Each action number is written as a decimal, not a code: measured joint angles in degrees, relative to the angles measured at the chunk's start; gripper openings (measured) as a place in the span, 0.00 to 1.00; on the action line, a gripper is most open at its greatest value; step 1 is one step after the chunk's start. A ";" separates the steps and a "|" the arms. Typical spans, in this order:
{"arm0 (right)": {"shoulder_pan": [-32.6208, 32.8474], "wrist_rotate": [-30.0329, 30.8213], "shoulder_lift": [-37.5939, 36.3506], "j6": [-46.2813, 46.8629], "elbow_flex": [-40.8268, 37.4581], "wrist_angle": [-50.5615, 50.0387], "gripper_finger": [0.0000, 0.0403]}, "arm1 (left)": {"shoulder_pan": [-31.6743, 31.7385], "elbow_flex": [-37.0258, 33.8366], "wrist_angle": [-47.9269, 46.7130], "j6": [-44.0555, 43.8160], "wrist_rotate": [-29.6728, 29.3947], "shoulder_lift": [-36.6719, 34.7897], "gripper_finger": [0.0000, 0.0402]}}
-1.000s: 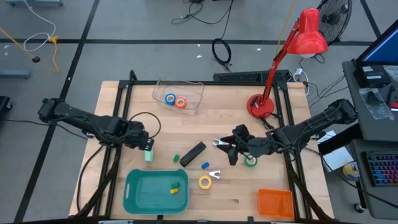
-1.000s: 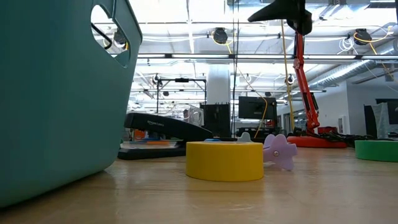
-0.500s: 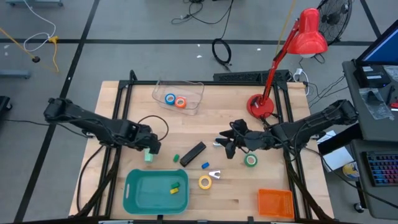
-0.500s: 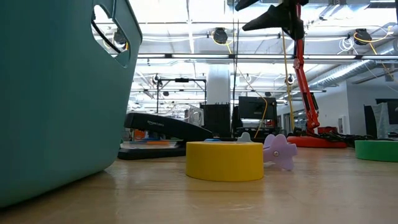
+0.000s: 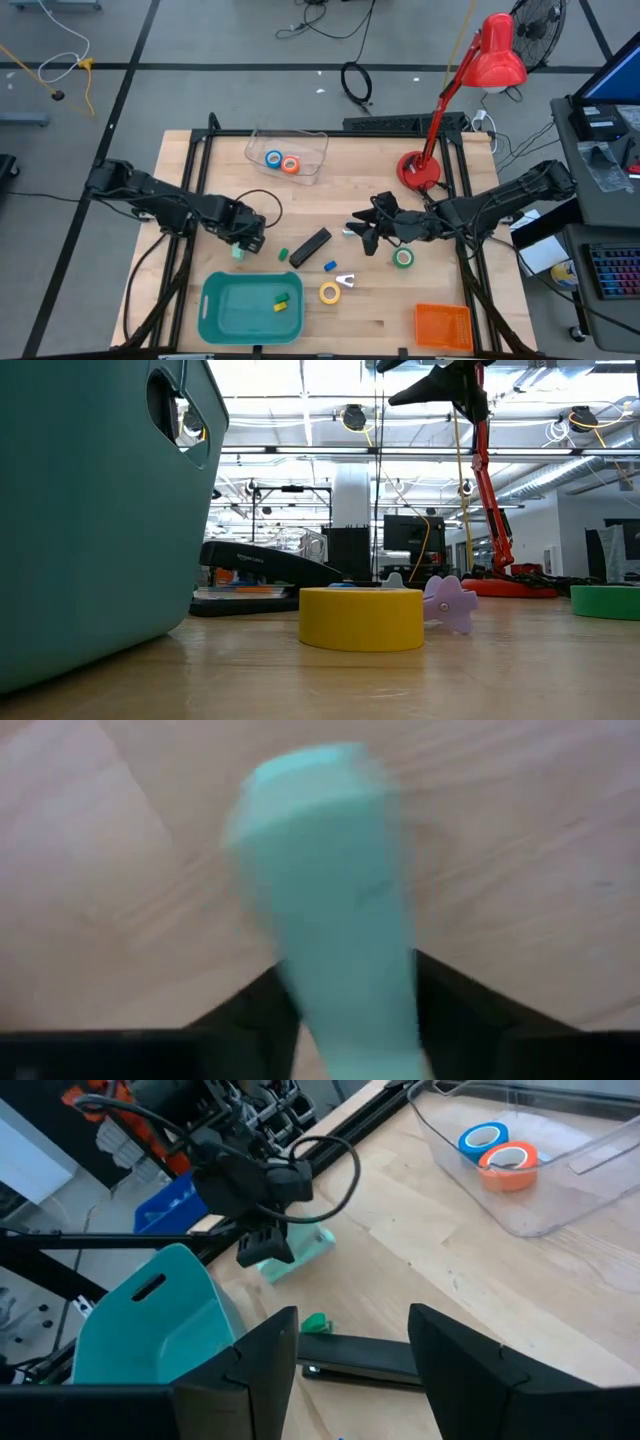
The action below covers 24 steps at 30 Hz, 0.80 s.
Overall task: Pick and place Stapler, Stapler remover, tape
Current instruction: Put the large light green stapler into the green bin
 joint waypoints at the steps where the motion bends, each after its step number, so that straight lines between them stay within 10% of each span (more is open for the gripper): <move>1: 0.00 0.06 0.00 0.00 0.00 0.03 0.46 | 0.11 0.00 0.25 0.72 -0.23 0.00 0.33; 13: 0.00 0.24 0.00 0.21 0.00 -0.06 0.46 | -1.25 13.63 -10.39 8.67 -5.97 -7.48 0.29; 24: -0.41 0.26 0.00 0.21 0.00 -0.08 0.46 | -24.26 30.25 -10.99 5.18 -6.08 -2.58 0.29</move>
